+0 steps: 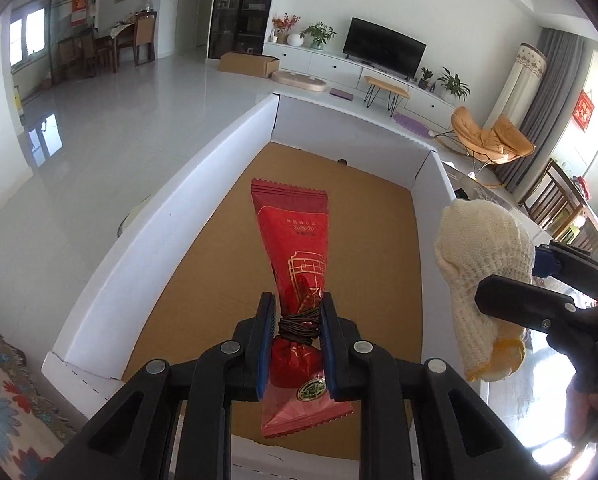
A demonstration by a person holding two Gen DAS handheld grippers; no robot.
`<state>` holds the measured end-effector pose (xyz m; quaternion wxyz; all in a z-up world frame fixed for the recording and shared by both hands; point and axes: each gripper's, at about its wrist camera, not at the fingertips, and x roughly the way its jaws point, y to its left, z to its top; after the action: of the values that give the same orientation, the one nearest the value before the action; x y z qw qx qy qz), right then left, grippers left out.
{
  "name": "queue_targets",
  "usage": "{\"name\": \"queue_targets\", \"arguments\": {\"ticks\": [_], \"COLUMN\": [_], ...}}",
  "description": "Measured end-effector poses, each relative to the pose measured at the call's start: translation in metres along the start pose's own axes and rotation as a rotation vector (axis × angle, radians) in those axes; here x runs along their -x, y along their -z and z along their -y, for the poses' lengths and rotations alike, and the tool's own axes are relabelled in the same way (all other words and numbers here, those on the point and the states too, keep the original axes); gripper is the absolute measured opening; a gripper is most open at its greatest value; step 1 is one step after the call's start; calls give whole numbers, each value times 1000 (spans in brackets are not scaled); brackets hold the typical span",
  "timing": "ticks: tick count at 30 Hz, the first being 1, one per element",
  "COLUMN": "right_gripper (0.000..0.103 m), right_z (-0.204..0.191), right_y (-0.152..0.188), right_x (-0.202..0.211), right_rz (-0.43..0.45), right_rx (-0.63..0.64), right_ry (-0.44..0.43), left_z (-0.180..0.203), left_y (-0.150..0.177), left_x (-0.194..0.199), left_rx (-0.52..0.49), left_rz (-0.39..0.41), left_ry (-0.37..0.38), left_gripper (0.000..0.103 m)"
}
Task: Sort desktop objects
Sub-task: 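Carry the red tube and white glove in both tools over the cardboard bin, then open both tools to drop the tube and glove into the bin, then return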
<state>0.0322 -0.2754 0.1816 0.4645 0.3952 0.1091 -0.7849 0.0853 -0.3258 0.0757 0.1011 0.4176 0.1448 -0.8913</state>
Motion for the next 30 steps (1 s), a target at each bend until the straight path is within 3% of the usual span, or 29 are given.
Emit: {"name": "queue_targets", "arguments": {"ticks": [4,6,8,10,15,21,27,30], "right_gripper": [59,61,70,94,98,102,103,103], "right_z": [-4,-4,0,2,7,33,86,122], "right_y": [5,13,22,29,37,48,82,111], "right_x": [-43,-61,-75,-80,-60,-10,40,59], "right_rz": [-96,-143,-190,-207,-129,33,139,127], "right_rx": [12,12,11,2,11,-24,-59,-93], "right_ry": [21,44,56,66,95,150,289,372], "left_z": [-5,-4,-4,-5,-5,18,83,123], "left_y": [6,9,9,9,5,4,6,12], "left_x": [-20,-28,-31,-28,-19,6,35,44], "left_rx": [-28,-38,-38,-32,4,32,-60,-130], "left_rz": [-87,-114,-108,-65,-11,76,148,160], "left_ry": [-37,-74,-106,-140,-141,-73,38,106], "left_gripper": [23,32,72,86,86,86,87,87]}}
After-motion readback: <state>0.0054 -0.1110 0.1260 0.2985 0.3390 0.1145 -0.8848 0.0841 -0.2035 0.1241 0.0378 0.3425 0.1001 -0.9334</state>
